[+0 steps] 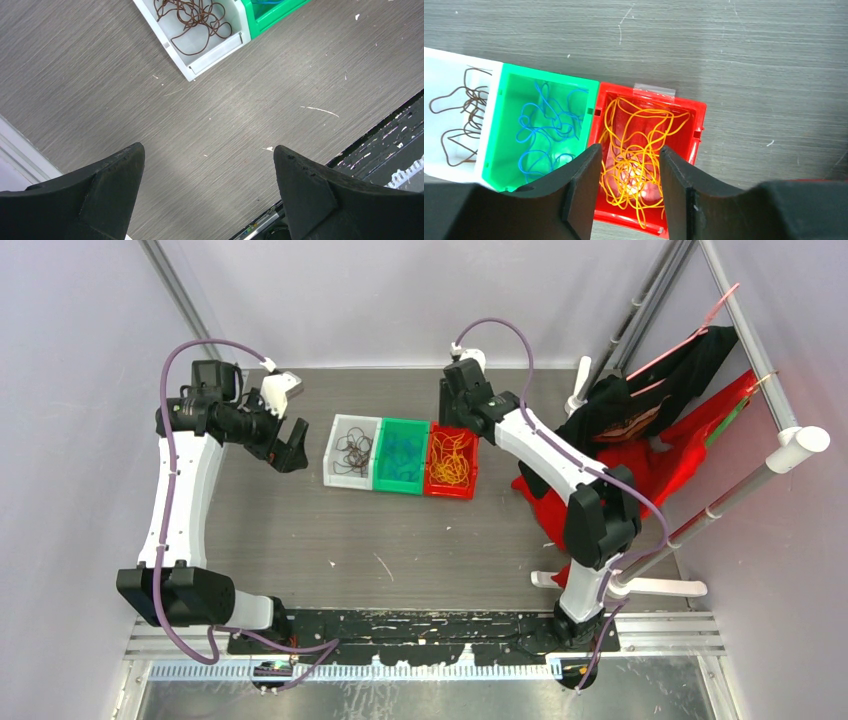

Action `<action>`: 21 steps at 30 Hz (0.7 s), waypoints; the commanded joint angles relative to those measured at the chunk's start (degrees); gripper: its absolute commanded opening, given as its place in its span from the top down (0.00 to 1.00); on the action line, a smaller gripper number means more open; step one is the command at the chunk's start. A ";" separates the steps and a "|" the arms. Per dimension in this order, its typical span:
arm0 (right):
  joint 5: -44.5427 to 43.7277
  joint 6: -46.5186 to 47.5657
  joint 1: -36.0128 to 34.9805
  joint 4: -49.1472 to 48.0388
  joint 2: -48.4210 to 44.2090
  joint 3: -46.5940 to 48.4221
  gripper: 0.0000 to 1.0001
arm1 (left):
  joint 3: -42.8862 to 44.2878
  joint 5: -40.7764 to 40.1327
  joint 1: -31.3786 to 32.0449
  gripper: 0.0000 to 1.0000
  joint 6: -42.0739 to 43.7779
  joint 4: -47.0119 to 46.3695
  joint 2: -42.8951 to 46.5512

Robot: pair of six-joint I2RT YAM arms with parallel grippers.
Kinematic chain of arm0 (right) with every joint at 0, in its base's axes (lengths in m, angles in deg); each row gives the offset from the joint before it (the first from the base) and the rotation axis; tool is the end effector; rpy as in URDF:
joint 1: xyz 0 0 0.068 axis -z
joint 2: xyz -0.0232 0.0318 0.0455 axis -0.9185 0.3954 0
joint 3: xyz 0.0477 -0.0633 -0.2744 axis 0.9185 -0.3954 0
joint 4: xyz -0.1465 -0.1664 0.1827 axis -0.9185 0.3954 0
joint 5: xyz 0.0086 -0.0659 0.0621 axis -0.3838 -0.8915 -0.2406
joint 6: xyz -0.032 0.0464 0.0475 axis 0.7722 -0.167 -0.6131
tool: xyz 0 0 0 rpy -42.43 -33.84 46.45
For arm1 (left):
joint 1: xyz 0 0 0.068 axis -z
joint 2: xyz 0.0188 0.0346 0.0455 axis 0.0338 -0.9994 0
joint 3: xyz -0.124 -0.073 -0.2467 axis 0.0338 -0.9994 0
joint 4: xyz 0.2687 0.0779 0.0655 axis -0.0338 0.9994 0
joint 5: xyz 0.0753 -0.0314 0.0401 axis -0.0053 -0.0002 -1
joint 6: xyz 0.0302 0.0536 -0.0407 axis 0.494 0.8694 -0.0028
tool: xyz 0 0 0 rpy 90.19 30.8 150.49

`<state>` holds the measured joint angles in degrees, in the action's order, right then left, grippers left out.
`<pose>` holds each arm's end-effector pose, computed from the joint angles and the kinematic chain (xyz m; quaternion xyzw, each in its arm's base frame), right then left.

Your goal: Untangle the cables

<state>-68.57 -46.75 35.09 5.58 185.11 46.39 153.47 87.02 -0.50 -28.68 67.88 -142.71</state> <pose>0.4047 0.2269 0.2991 -0.0291 0.8987 0.0532 0.4344 0.2952 -0.0169 0.3933 0.2908 0.8863 -0.1507 0.3275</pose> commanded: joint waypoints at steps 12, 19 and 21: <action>5.40 -5.69 2.49 -4.38 10.46 -2.38 0.72 | 0.63 1.15 -0.46 0.01 -1.57 -2.00 1.71; 8.13 -4.75 2.74 -4.24 6.17 -1.58 0.59 | -1.87 1.10 -0.55 0.00 -3.87 -5.27 2.24; 8.92 -4.15 2.78 -5.13 2.38 -1.97 0.40 | -3.17 1.15 -0.55 0.01 -5.03 -7.03 2.53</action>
<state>-61.75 -51.31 37.76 4.09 196.85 42.72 152.07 87.02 -0.52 -31.23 65.72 -142.34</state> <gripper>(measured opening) 0.460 0.995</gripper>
